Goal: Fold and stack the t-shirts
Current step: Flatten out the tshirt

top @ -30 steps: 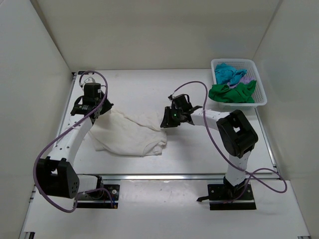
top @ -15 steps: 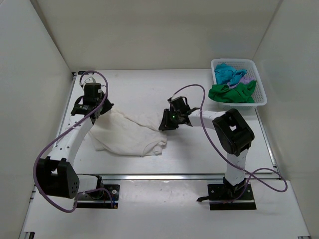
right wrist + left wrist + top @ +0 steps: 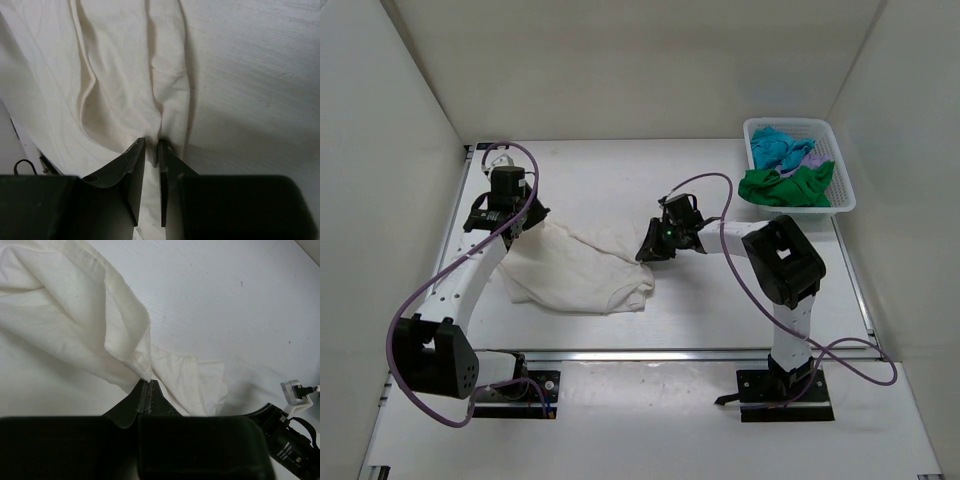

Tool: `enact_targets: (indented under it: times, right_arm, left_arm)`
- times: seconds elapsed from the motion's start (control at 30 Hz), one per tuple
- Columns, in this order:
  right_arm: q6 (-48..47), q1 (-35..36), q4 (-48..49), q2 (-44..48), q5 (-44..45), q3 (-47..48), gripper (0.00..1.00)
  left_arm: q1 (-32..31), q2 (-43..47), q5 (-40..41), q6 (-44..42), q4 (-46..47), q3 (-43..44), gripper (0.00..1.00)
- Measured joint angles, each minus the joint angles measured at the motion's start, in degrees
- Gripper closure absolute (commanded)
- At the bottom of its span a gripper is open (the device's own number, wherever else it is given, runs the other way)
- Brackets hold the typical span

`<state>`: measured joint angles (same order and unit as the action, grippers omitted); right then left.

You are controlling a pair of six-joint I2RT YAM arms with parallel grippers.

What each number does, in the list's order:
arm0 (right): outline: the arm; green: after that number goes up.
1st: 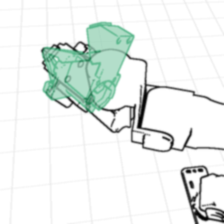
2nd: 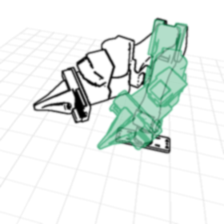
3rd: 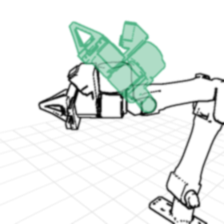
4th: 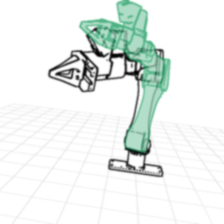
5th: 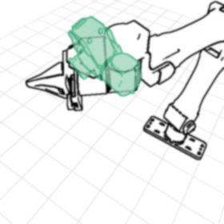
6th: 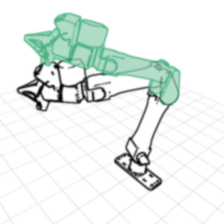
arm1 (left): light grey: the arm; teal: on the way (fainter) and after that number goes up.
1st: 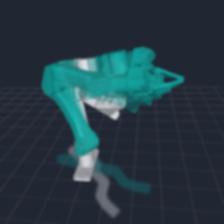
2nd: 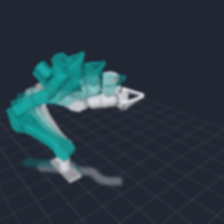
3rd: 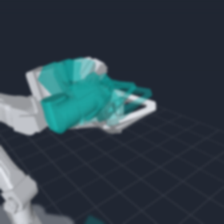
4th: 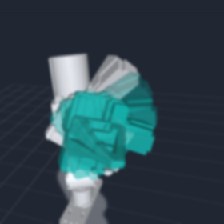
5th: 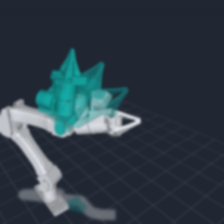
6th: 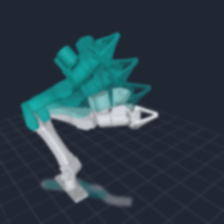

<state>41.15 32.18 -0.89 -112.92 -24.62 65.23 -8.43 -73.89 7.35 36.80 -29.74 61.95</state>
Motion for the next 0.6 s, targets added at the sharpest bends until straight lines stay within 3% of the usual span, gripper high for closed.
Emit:
enact_targets:
  times: [0.13,0.37,0.6]
  right_arm:
    - [1.8,-0.8,1.8,-0.5,-1.7,-0.9,1.00]
    - [0.1,-0.7,-0.9,1.7,-0.1,-1.1,1.00]
    - [-7.4,-0.5,-10.5,18.0,4.1,1.1,1.00]
  left_arm:
    - [0.0,-0.2,0.0,0.0,0.0,0.0,1.00]
    - [0.0,-0.6,0.0,0.0,-0.3,0.7,1.00]
    - [-0.6,-1.8,-0.3,0.0,-0.6,7.5,1.00]
